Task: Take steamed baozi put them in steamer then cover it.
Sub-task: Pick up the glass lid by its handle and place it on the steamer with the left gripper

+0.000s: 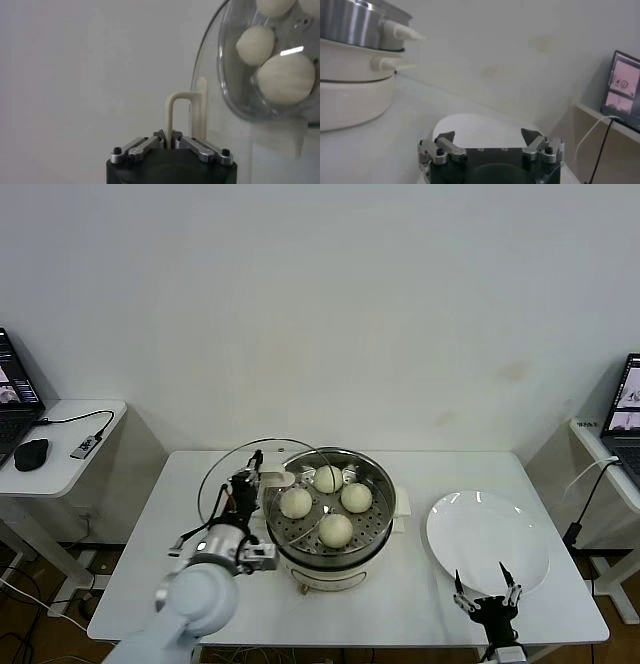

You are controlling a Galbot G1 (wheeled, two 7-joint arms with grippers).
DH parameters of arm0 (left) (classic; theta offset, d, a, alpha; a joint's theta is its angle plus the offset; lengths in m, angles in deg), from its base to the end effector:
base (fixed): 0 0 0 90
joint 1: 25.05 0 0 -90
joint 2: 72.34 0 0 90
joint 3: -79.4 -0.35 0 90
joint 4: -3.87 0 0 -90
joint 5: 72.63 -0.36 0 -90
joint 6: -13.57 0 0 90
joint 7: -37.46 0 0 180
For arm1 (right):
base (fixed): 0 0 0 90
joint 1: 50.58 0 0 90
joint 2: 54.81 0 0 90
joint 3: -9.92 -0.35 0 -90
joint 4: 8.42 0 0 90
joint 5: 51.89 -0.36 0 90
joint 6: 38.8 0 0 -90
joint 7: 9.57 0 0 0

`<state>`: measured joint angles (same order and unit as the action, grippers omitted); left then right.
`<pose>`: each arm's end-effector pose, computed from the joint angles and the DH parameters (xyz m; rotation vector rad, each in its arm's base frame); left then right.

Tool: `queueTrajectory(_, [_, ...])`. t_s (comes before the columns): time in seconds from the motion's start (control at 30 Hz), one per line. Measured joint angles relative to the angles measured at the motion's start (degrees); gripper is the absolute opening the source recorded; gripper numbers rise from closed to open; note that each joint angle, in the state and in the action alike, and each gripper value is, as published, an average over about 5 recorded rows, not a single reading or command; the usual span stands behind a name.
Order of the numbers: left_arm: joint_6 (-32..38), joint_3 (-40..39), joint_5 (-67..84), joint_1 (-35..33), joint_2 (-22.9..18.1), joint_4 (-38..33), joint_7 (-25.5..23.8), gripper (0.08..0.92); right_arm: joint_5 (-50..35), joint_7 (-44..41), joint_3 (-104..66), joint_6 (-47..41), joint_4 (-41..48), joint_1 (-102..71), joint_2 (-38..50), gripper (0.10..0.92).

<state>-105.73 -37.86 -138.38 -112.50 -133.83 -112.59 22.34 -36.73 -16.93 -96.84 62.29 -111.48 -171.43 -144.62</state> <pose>0.2968 -0.0392 -0.2241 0.1759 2.2495 2.1020 0.1507 -0.1020 -0.4025 -0.0959 -2.9102 0.5636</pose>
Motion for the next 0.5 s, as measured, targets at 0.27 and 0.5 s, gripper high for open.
queueTrajectory(0.27, [-0.65,-3.18,-7.10,2.20,-8.18,3.32,-2.86,0.146,1.28,0.31,0.65,0.00,0.64,0.10,-0.26,0.823])
queueTrajectory(0.5, [-0.32,-5.69,-11.88,3.23,-13.82,5.90,-3.62,0.146,1.70,0.38,0.60,-0.03,0.74,0.10,-0.36,0.823])
